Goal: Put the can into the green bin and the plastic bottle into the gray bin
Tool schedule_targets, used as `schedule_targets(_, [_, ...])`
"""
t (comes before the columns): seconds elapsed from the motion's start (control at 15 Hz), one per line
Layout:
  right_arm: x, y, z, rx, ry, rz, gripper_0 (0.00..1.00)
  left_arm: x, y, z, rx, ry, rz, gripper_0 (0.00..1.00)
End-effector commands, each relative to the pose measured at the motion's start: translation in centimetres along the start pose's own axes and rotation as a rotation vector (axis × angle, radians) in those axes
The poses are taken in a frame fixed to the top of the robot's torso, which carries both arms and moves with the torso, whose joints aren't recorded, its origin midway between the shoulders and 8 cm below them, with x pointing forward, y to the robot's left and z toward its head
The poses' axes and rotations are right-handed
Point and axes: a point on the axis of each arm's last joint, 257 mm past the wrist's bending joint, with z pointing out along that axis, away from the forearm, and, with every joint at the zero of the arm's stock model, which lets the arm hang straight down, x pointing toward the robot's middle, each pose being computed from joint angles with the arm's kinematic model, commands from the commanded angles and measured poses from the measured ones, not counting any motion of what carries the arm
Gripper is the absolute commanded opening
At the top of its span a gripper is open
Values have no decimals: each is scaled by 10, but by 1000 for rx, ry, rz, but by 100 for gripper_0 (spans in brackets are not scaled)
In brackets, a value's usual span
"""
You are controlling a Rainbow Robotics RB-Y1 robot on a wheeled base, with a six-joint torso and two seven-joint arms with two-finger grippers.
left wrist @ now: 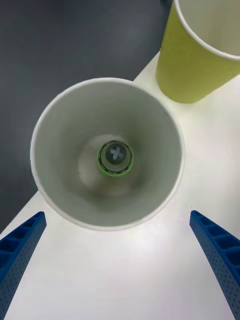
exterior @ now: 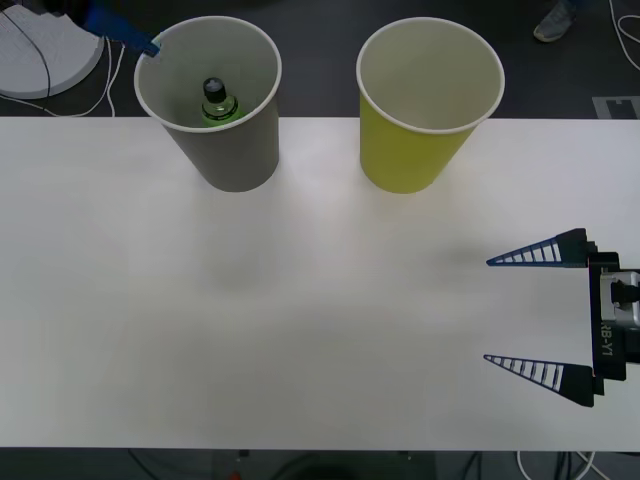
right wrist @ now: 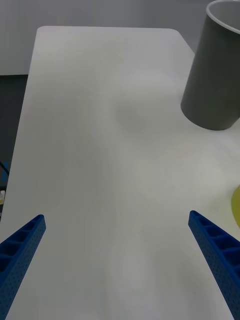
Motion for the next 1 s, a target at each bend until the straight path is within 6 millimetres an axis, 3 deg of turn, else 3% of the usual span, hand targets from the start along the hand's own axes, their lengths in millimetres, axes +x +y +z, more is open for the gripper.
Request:
schedule_targets(0.07, [0, 0, 0, 0, 0, 0, 100, 20, -5, -3, 30, -16, -12, 100])
schedule_targets(0.6, [0, 0, 0, 0, 0, 0, 100, 73, -35, -7, 107, -168, -73, 100])
schedule_targets(1.0, [0, 0, 0, 0, 0, 0, 100, 123, -90, 4, 53, -270, 11, 100])
